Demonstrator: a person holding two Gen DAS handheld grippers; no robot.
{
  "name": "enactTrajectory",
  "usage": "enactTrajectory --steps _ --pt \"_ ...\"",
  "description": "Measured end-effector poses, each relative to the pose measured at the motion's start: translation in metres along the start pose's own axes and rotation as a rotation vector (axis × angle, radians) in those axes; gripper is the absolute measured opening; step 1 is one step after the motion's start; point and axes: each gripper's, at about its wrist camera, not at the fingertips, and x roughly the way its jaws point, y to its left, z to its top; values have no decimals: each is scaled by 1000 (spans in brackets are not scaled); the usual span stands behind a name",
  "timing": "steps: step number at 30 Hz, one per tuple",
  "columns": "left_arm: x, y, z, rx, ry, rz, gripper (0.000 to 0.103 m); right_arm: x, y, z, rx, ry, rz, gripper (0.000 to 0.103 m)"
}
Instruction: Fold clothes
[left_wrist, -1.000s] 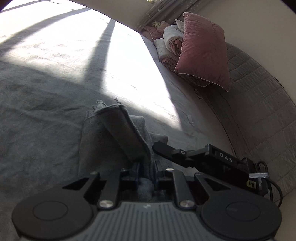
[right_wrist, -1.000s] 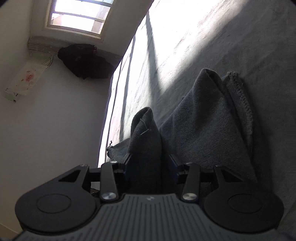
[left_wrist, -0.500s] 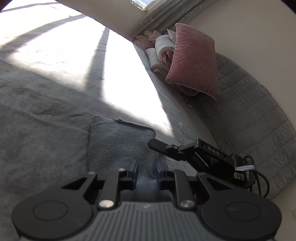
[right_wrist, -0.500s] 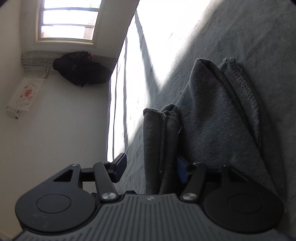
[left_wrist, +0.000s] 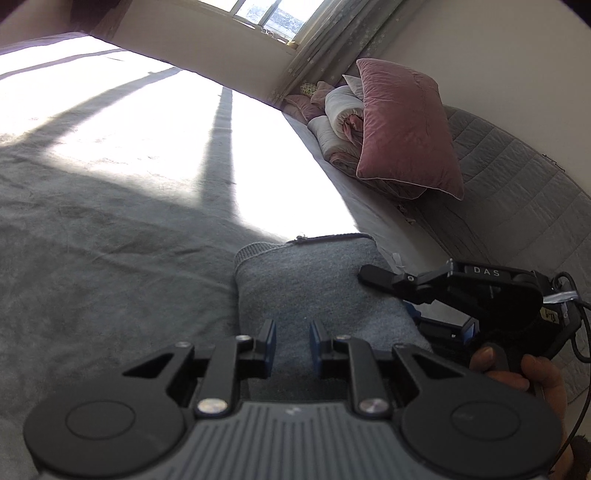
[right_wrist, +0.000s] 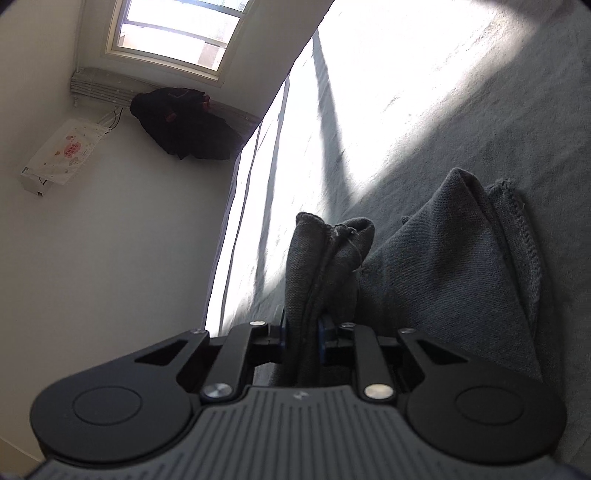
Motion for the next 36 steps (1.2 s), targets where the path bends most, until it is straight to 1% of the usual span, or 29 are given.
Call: enactTrajectory --steps 3,7,14,17,18,19,20,21,23,24,25,26,28,31,33,36 --pt "2 -16 -3 37 -11 -30 19 -8 -4 7 16 -18 13 20" --pt "9 -35 -7 84 -4 -58 19 -19 -13 14 33 -43 19 20" --pt "24 -56 -19 132 35 -92 19 -39 -35 10 66 -69 1 20" --pt "32 -61 -26 159 60 -92 19 -40 -42 10 60 -59 -41 20" --pt "35 -63 -29 169 71 -89 19 -38 -46 11 59 -53 -83 20" --pt "39 -65 -32 179 82 -87 19 -38 -51 10 66 -51 -107 23" --pt "42 -66 -34 189 92 -84 19 -38 -55 10 75 -50 -123 23" --pt "42 -68 -34 198 90 -82 20 -38 -60 10 84 -49 -140 23" --pt "40 -70 -30 210 77 -83 21 -42 -59 11 78 -59 -146 25" --pt "38 -71 -27 211 69 -86 23 -45 -56 12 57 -76 -153 29" --pt "37 -71 -23 202 60 -90 23 -48 -51 13 31 -95 -162 36" --pt "37 -70 -20 192 54 -90 23 -51 -43 14 -12 -128 -167 36" --pt "39 -71 -16 181 47 -87 23 -55 -28 13 -91 -172 -165 36" --pt "48 -76 -21 196 68 -108 22 -52 -10 6 -229 -210 -166 36" --pt "52 -81 -32 219 77 -130 22 -44 -4 -1 -294 -207 -178 36" --pt "54 -83 -50 215 81 -170 22 -29 -8 -6 -317 -180 -202 35"
